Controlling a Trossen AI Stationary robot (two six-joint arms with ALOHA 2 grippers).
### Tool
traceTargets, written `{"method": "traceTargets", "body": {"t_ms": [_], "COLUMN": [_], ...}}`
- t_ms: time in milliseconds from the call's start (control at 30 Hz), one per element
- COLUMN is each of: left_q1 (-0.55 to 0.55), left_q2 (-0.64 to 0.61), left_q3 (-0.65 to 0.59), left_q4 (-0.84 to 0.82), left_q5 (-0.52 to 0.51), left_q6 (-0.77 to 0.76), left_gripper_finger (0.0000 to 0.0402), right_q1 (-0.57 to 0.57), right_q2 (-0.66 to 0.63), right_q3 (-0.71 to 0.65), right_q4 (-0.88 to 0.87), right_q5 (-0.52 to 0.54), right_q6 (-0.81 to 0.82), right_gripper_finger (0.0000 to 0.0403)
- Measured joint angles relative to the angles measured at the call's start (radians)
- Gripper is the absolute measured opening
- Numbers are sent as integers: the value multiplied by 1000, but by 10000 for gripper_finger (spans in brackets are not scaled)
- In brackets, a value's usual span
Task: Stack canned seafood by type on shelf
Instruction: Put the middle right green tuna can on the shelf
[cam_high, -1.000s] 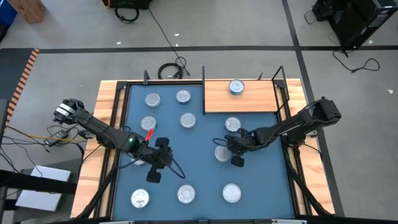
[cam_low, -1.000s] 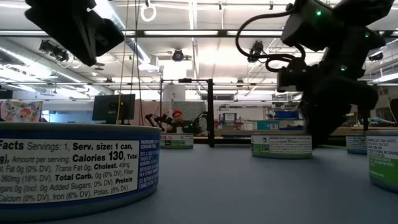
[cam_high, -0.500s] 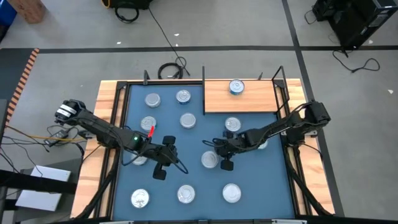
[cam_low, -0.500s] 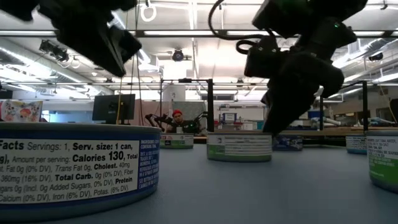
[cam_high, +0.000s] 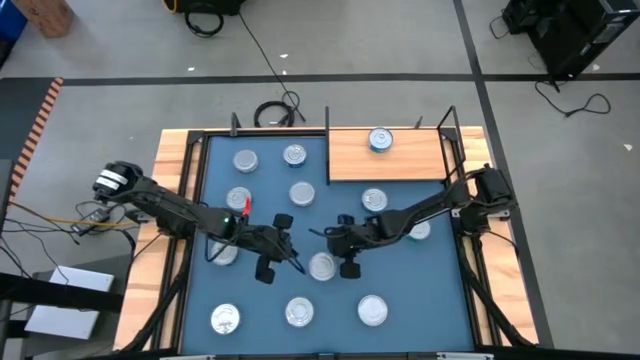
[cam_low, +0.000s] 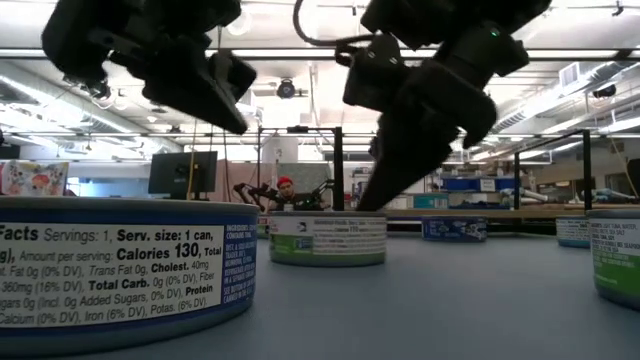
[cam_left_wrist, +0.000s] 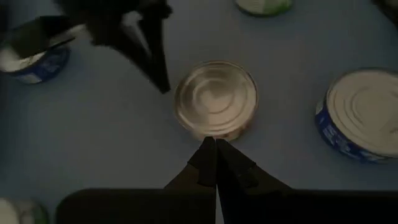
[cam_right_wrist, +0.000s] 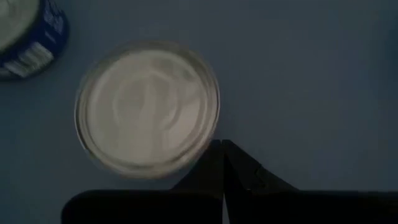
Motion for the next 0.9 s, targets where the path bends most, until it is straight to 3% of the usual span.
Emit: {"method": "traceTargets", "body": {"t_ms": [267,500,900], "left_q1": [7,27,40], "left_q2": [80,123,134], "left_q3": [1,3,1], "left_q4": [46,128,146], "left_q5": [67,150,189], "left_q6": [46,72,201], "left_gripper_finger": [6,5,24], "right_q1": [-6,45,113], "right_q2": [-76,-247,-358], "right_q3": [4,3,3], "right_q4": [-80,-323,-394], "right_q5": [22,190,301], "right_q6": [-25,47,136], "right_gripper_finger": [7,4,6]}}
